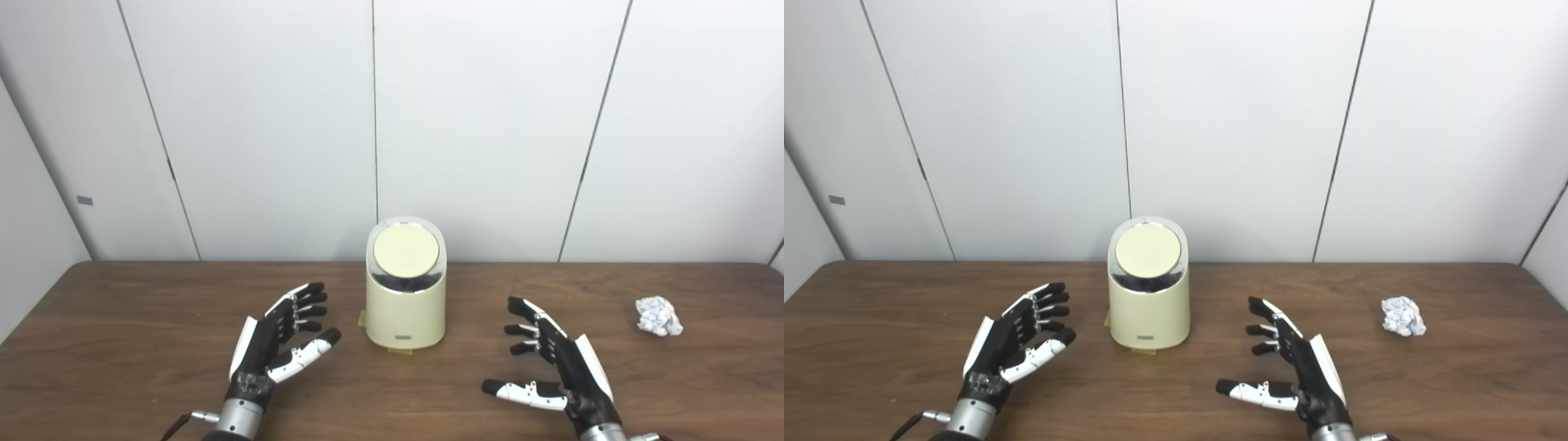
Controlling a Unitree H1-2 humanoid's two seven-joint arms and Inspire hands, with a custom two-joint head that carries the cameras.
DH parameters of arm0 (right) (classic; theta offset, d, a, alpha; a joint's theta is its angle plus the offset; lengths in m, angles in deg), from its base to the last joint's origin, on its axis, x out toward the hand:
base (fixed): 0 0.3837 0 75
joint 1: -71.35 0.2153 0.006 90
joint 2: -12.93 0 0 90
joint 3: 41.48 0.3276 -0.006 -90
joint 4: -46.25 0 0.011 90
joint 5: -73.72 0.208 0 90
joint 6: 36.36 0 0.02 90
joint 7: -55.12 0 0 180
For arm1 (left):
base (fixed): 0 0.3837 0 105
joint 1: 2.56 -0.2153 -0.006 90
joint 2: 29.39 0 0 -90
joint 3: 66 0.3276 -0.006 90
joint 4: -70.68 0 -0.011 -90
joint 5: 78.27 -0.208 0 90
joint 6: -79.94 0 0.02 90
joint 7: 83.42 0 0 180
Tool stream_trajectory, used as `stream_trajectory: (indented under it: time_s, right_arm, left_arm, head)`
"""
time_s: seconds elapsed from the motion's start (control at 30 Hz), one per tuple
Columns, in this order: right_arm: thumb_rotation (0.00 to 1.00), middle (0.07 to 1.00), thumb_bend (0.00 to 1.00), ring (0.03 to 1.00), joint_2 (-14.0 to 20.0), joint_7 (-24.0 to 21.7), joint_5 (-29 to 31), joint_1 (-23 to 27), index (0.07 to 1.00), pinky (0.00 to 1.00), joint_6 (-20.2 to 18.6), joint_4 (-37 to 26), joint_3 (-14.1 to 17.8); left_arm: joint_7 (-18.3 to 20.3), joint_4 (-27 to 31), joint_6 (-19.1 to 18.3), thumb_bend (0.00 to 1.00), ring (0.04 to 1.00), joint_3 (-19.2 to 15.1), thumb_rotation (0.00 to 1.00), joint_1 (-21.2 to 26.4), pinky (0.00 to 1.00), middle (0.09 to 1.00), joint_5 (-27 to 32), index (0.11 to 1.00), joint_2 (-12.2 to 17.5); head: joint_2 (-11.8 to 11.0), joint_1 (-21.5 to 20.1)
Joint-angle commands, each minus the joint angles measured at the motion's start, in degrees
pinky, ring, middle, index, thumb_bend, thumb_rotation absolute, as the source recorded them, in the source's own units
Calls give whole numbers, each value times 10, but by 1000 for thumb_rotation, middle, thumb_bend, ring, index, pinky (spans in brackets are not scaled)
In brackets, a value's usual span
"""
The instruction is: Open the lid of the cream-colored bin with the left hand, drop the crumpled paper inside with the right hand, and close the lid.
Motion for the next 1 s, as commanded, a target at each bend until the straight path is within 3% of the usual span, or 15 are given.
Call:
stream_trajectory:
  time_s: [0.0,0.47,0.63,0.77,0.97]
  right_arm:
    - [214,864,816,754,2,2,3,15,866,612,14,-19,3]
    - [208,863,814,746,2,0,5,15,866,611,16,-17,1]
    - [215,870,809,750,4,-5,9,18,869,613,18,-11,1]
    - [191,865,799,750,6,-6,6,19,869,615,19,-8,0]
    - [188,870,805,747,5,-3,8,20,867,614,22,-6,3]
  left_arm:
    - [1,5,9,780,757,-1,365,2,676,797,6,838,1]
    - [1,0,14,786,759,-2,362,4,679,801,8,840,1]
    - [-23,12,18,757,771,-5,352,16,704,807,-9,853,-14]
    - [-64,33,-5,755,780,-7,361,42,724,819,-55,875,-30]
    - [-75,46,-52,752,843,-4,362,105,801,863,-84,919,-33]
  head:
    - [0,0]
    - [-2,2]
    - [-5,3]
    - [-8,9]
    - [-10,10]
